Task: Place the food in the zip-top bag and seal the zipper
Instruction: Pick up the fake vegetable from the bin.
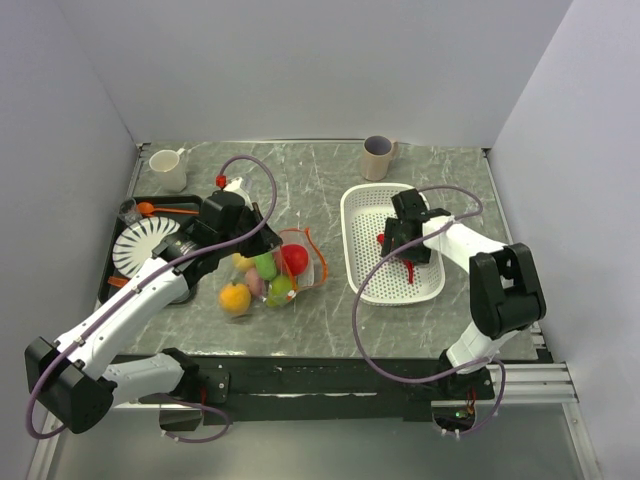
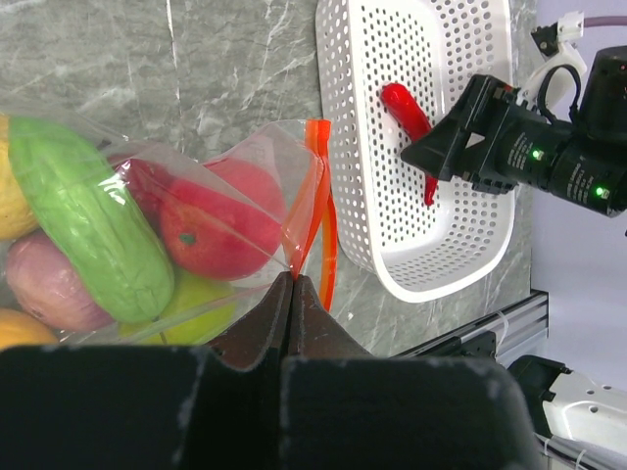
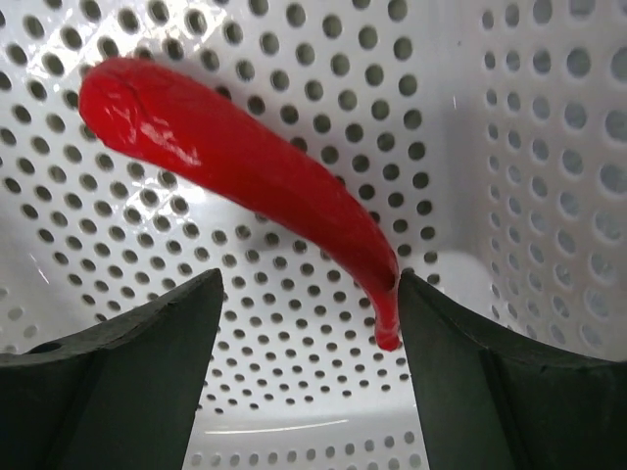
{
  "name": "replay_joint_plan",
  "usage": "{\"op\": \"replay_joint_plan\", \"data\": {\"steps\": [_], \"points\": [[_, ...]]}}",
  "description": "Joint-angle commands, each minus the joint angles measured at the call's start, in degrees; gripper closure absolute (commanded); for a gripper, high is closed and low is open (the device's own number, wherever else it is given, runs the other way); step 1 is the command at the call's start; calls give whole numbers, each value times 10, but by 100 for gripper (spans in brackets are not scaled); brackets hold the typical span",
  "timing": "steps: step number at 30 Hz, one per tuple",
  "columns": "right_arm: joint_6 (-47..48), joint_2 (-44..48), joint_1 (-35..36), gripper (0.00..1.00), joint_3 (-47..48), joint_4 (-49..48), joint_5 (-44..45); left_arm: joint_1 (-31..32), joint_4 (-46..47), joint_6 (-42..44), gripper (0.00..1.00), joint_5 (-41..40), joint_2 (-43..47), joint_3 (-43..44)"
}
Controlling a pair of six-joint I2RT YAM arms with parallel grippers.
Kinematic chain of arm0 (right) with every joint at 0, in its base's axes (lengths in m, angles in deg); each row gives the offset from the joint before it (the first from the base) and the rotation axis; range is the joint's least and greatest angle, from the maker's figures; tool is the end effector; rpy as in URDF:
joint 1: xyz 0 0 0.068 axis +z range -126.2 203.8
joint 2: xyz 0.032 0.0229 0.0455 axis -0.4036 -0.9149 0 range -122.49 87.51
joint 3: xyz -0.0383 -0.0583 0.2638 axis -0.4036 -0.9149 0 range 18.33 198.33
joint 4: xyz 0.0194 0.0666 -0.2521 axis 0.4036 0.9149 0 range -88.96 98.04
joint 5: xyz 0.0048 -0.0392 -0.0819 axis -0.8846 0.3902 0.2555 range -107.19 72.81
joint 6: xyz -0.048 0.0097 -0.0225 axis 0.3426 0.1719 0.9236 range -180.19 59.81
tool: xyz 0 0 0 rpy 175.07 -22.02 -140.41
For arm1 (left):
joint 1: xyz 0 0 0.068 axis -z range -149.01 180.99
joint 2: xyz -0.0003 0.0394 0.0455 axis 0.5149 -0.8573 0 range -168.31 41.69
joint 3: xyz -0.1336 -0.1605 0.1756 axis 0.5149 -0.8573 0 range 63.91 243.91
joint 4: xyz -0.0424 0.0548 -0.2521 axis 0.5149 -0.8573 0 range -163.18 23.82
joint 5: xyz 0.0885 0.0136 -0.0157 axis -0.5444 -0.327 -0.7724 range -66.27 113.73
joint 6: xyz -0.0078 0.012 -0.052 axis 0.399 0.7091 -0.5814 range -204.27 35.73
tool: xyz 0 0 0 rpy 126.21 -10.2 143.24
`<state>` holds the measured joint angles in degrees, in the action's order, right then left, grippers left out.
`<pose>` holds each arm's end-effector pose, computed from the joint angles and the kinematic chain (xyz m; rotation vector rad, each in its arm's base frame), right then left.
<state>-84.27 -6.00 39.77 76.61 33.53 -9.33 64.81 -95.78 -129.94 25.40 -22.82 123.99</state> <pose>0.3016 0.0812 0.1836 0.2301 2.7207 0.0079 0.2039 -0.1379 0.3314 -0.2183 2.2740 -0.8017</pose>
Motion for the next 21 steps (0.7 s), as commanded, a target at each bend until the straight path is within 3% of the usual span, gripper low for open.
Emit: {"op": "replay_joint_plan", "data": {"steps": [1,8,9,10,15,19,21], "points": [[10,-20,-9,21,33,-16,19,0,17,12,99,-3,4,7],[17,-47,-19,27,39,-18,-6,0,17,12,99,0,0,7],[18,-49,-20,30,40,-18,-14,0,18,12,99,0,-1,7],[18,-50,-20,39,40,-18,-21,0,18,12,99,1,-2,6],[24,-30,-20,56,18,-37,-77,1,20,11,99,2,-3,4],[26,-30,-20,58,7,-44,-102,0,24,9,99,5,-1,0],[27,-36,-20,53,6,-47,-108,0,23,12,99,6,-3,1]]}}
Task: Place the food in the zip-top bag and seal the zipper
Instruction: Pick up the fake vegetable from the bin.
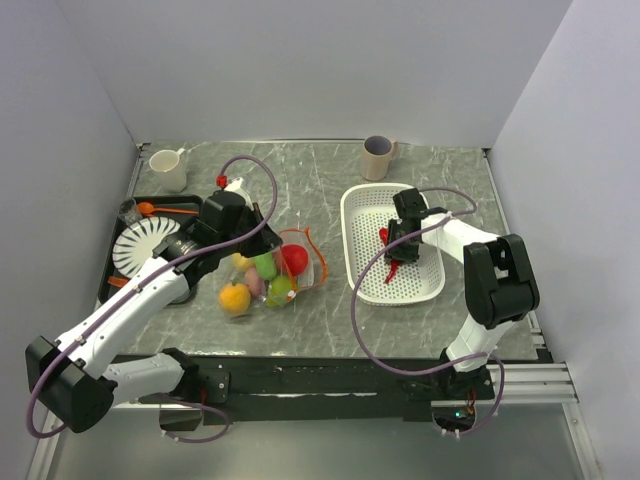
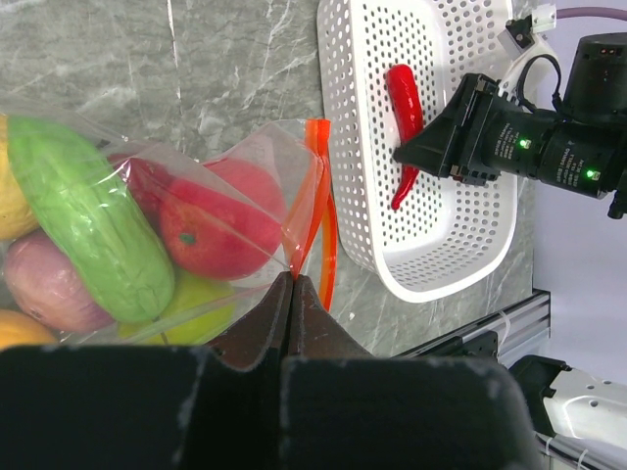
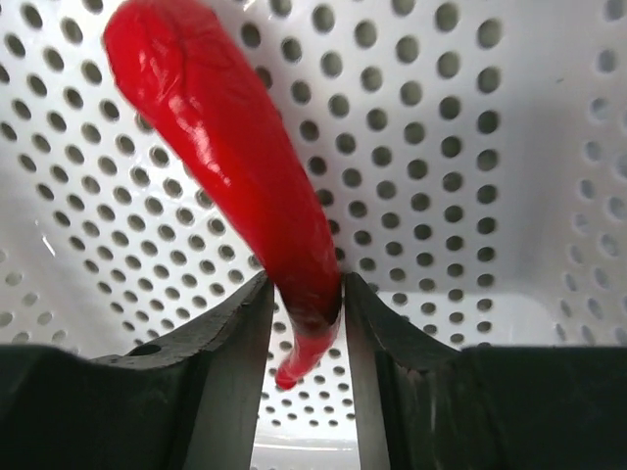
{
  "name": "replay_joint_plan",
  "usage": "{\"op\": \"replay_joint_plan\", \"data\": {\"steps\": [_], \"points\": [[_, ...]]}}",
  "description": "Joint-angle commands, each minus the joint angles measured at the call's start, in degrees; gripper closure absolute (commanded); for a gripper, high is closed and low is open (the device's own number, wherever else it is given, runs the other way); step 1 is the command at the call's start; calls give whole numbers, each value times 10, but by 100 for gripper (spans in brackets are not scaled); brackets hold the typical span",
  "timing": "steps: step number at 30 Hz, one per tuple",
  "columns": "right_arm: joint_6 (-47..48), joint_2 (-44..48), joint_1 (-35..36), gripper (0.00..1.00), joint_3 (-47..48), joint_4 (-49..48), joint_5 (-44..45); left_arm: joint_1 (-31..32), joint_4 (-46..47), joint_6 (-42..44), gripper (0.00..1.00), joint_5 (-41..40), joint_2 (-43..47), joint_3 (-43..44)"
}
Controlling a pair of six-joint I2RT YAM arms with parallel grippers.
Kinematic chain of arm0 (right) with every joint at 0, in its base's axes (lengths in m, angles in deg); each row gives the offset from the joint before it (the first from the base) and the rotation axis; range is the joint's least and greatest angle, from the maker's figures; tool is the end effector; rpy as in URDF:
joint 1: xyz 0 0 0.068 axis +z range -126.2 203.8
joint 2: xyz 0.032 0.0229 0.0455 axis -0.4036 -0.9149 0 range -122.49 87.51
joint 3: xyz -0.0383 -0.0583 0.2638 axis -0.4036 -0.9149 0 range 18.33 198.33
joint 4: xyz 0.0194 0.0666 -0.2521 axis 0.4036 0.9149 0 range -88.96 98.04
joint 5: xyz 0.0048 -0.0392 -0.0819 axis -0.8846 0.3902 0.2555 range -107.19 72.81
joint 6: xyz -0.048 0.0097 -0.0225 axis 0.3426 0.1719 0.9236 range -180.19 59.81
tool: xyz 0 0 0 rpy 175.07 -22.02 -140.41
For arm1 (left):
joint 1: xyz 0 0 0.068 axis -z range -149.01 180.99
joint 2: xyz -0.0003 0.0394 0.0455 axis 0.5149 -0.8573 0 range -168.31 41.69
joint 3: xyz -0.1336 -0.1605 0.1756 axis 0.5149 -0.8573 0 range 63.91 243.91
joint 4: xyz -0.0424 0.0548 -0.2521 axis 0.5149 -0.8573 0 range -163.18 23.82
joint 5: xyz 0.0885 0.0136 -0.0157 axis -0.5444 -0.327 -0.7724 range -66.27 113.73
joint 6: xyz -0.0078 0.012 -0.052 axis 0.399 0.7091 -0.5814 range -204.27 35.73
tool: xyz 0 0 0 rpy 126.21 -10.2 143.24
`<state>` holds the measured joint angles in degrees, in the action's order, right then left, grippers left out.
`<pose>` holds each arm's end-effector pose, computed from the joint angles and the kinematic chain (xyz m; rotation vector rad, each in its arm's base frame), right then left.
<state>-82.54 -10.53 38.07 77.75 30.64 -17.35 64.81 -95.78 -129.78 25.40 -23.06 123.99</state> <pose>0.3164 0.0805 0.1672 0.1951 2.7697 0.1715 0.2047 -0.1384 0.3304 -0.2156 2.2779 -0.7977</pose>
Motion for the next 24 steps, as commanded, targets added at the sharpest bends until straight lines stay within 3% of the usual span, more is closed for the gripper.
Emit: {"op": "replay_joint_plan", "data": {"steps": [1,5,11,17,24], "points": [[8,7,-3,52,-5,-17,-28,0,20,10,99,4,-2,3],[6,-4,-3,56,-6,-21,-30,0,19,10,99,4,-4,7],[5,18,-3,99,-11,-26,-33,0,17,13,99,4,-7,9],[9,89,-2,100,-17,-19,-40,0,20,11,99,6,-5,7],[49,176,-1,100,16,47,-115,0,23,11,99,10,-6,8]]}}
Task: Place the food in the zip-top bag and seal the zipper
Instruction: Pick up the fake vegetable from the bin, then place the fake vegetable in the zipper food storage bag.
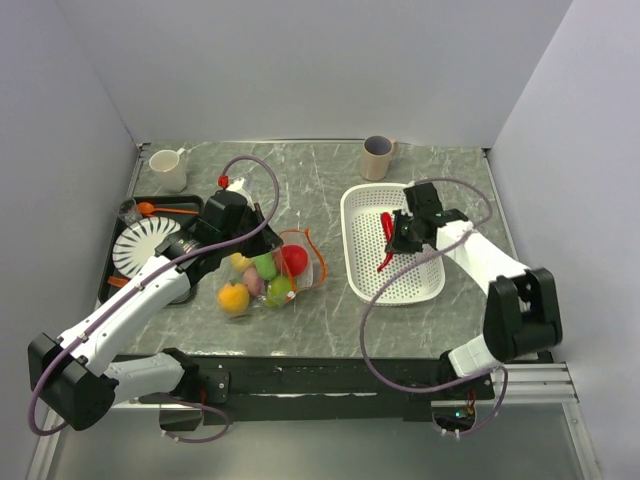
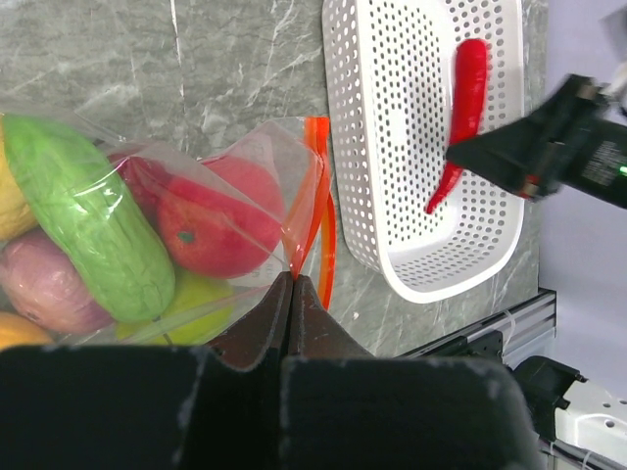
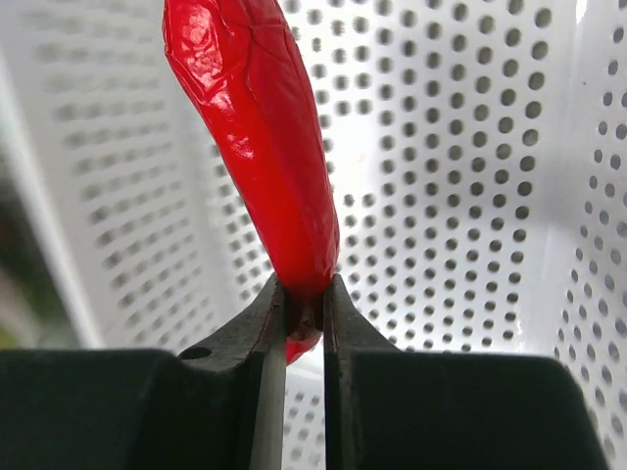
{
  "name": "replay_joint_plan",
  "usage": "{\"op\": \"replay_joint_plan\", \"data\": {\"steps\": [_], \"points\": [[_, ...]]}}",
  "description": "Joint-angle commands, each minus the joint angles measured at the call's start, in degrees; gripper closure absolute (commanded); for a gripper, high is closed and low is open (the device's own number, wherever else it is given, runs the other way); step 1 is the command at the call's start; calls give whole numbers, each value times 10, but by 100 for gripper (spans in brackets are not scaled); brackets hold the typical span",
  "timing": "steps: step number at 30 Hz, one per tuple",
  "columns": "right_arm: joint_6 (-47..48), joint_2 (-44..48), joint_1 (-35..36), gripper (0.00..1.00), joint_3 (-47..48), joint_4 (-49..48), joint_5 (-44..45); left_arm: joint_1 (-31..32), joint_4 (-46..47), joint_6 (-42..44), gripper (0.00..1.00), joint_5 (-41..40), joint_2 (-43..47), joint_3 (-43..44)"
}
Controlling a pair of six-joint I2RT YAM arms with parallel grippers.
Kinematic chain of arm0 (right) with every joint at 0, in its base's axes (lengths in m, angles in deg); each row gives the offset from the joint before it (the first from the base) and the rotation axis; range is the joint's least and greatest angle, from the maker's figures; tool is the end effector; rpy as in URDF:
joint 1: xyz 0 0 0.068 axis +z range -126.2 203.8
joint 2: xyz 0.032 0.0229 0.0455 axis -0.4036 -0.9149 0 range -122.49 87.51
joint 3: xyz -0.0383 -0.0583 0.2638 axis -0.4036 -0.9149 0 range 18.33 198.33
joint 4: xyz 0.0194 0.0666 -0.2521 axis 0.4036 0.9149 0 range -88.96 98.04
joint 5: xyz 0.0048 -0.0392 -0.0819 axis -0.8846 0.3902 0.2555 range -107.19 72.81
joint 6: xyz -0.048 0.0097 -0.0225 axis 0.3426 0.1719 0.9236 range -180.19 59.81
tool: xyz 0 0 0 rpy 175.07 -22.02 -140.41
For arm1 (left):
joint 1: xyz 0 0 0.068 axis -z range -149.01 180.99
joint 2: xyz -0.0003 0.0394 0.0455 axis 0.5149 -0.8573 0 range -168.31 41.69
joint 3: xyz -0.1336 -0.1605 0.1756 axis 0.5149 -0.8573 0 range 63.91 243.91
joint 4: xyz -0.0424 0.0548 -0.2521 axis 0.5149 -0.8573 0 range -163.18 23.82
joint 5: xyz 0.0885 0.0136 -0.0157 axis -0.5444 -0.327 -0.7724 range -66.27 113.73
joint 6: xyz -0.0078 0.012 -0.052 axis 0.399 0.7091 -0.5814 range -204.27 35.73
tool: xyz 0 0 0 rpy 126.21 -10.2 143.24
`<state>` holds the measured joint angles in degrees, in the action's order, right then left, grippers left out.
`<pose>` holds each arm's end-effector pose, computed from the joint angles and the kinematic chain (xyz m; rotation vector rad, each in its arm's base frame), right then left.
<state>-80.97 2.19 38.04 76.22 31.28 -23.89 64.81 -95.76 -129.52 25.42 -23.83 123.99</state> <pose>0.2917 0.0782 0.2247 0.1050 2.6113 0.3738 0.2071 -0.1400 0.3274 -0.2116 2.2905 -0.7880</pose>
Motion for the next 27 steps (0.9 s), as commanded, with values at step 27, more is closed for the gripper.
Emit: {"op": "replay_joint_plan", "data": {"steps": [27], "points": [[148,-50,243,98,223,226,-148,0,27,8,99,23,3,3]]}}
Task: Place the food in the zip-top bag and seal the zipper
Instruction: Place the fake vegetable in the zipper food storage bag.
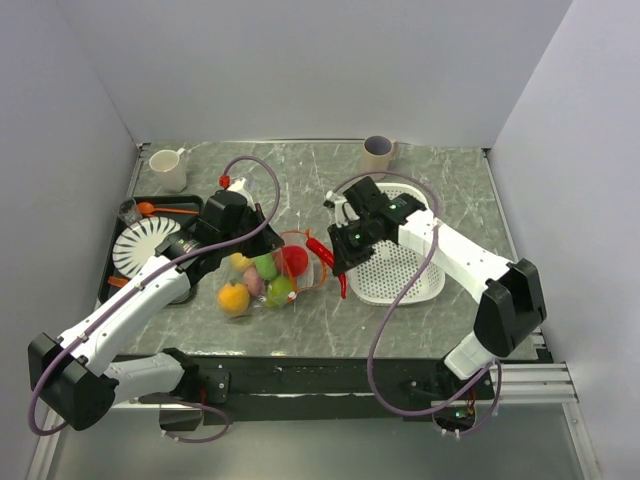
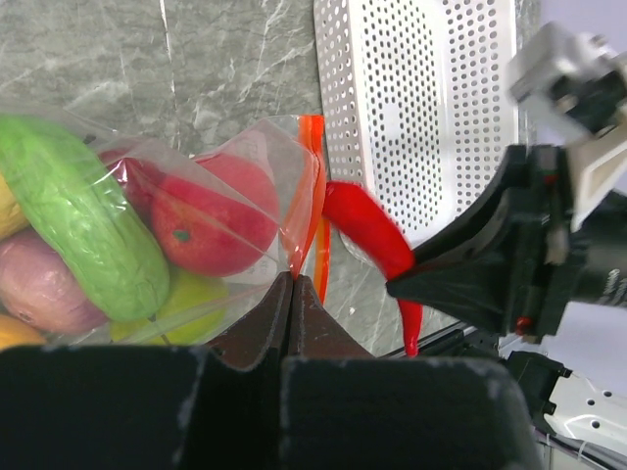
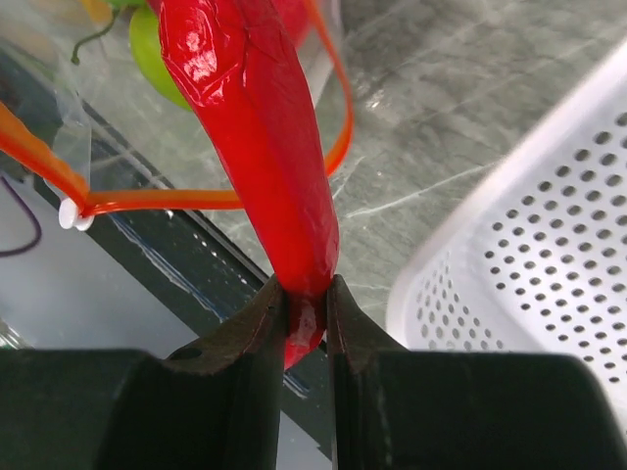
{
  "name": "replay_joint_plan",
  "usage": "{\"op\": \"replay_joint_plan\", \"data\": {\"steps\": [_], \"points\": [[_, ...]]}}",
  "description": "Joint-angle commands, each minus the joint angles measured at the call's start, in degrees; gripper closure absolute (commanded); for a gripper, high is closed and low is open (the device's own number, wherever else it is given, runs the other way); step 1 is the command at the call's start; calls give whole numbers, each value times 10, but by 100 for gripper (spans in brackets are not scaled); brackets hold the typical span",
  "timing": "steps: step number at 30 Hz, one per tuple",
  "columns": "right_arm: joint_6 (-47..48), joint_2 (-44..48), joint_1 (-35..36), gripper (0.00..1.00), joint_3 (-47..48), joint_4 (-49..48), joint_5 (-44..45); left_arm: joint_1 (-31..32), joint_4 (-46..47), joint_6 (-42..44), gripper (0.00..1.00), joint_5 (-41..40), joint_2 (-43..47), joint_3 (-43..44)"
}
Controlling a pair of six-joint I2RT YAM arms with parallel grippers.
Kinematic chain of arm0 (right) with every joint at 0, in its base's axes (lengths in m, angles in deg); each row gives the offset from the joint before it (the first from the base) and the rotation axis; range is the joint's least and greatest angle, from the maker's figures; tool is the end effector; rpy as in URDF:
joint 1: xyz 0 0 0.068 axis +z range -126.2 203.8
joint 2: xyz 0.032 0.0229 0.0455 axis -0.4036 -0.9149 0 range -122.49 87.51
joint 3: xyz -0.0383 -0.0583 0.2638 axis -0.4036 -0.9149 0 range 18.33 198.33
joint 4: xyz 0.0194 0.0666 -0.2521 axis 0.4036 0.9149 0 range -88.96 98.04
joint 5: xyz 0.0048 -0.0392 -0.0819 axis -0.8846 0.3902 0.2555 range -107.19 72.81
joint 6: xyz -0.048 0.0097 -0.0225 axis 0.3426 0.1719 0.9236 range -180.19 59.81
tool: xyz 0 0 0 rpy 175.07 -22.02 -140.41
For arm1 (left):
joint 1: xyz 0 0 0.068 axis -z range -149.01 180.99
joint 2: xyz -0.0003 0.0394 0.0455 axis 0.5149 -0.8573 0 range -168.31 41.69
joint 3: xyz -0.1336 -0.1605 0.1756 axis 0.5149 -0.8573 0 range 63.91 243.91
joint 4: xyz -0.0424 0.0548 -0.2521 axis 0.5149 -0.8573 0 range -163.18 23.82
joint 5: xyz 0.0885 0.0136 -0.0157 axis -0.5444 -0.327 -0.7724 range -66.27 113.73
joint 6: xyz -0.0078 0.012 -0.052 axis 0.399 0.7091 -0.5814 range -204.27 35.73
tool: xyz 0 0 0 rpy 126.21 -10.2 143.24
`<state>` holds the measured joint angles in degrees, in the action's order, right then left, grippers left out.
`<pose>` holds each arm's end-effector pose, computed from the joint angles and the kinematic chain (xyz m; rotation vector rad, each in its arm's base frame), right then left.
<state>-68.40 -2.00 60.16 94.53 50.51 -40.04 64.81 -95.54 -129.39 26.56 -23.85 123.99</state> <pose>0.2486 0.2000 0.2846 -0.7996 2.6365 0.7673 0.2069 -0.1408 0.3276 -0.1972 2.2940 -0.8086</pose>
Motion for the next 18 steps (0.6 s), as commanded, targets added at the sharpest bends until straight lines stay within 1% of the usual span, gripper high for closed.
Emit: {"op": "replay_joint_plan", "data": {"steps": [1,6,11,14,18], "points": [[21,-7,28,98,41,32,13,0,25,7,99,9,3,3],[31,-17,43,95,63,39,4,1,29,6,99,15,1,1],[41,-61,45,94,102,42,-5,1,26,8,99,24,-2,3],[54,-98,44,94,158,51,-25,0,26,7,99,31,2,0],[67,-157,47,93,221,74,-26,1,25,10,99,38,6,-5]]}}
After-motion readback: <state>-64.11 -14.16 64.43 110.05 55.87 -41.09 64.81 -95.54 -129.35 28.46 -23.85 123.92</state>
